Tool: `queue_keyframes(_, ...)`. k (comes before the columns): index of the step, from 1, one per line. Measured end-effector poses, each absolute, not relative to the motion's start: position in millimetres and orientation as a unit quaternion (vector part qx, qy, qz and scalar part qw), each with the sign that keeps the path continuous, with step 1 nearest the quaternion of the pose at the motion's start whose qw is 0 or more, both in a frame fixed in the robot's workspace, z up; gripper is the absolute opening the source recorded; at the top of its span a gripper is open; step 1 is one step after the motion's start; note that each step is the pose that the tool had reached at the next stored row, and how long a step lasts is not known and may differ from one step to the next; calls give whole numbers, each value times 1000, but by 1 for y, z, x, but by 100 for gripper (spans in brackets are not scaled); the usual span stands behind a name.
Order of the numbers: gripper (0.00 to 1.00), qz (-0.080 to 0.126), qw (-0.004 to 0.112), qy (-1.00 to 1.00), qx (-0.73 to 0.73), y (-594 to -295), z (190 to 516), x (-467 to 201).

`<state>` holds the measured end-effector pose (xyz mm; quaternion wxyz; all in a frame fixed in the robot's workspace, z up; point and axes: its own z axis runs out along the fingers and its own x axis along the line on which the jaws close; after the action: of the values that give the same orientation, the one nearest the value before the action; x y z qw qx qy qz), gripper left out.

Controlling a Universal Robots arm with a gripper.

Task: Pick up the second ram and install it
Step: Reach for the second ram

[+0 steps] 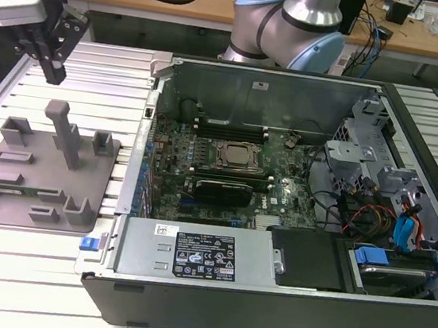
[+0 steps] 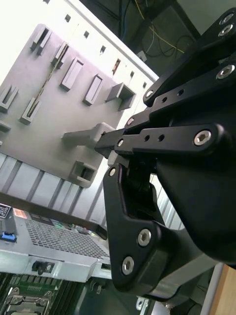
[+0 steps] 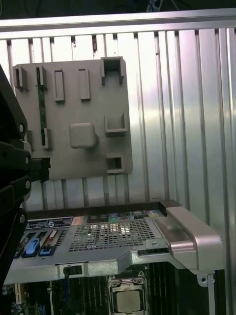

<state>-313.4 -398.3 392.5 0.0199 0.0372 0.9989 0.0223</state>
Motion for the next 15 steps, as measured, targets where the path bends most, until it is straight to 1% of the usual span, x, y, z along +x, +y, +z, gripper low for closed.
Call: queue_keyframes(15, 8, 22, 20, 999, 37, -398, 385, -350)
